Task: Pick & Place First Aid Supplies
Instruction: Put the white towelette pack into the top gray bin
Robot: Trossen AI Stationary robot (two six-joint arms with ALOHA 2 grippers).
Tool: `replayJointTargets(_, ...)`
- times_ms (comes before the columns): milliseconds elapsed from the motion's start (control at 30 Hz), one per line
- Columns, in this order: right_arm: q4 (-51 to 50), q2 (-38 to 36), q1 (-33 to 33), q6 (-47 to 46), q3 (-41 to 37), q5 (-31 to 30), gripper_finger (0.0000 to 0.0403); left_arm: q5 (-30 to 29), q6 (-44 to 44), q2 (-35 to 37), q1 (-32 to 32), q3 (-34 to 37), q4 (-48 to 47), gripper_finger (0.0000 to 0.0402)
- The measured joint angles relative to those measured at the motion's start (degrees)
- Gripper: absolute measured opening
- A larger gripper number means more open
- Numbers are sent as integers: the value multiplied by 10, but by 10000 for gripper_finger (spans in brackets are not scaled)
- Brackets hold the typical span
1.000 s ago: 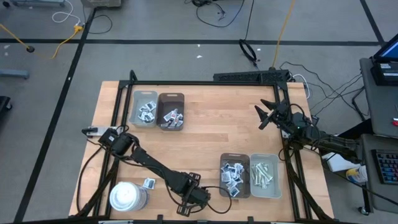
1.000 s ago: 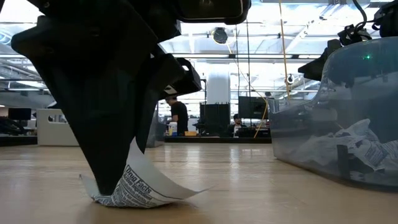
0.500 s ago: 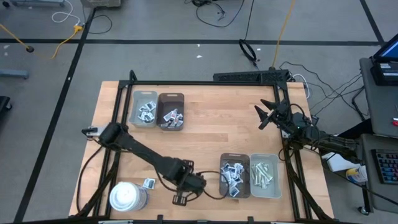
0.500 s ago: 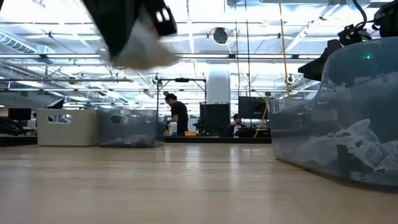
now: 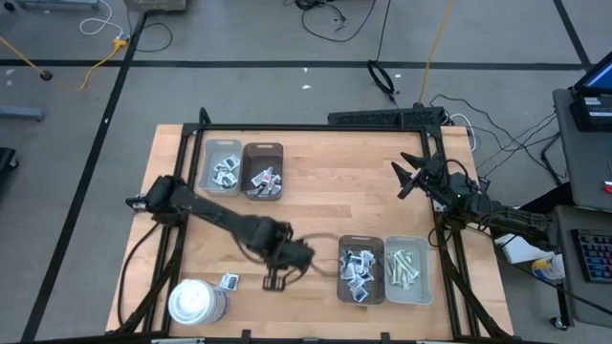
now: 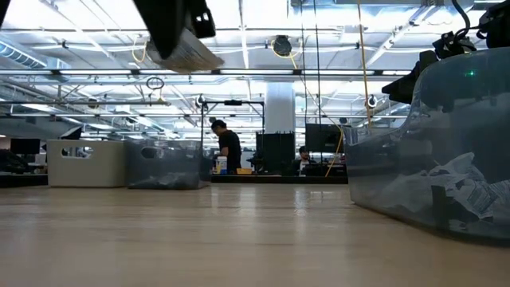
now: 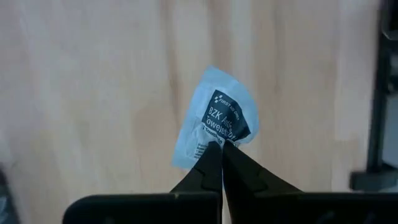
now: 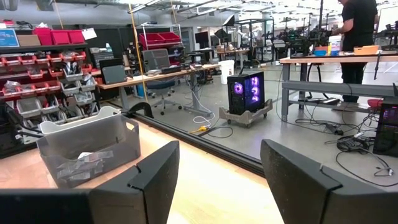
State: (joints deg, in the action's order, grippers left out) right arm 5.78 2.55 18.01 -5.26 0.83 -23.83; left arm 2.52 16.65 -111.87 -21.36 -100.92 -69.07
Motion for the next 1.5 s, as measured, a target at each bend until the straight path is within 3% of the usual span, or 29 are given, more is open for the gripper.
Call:
replayJointTargets(300, 0, 0, 0, 0, 0, 0, 220, -26, 51, 40, 104, 18, -52, 1)
replayJointTargets(833, 0, 0, 0, 0, 0, 0, 221, -24, 190, 234, 315, 251, -28, 2)
replayJointTargets(1233, 0, 0, 0, 0, 0, 0, 222, -10, 260, 346, 449, 354, -35, 2)
replayJointTargets(1500, 0, 0, 0, 0, 0, 0, 221, 0, 301, 404, 500, 410, -46, 2)
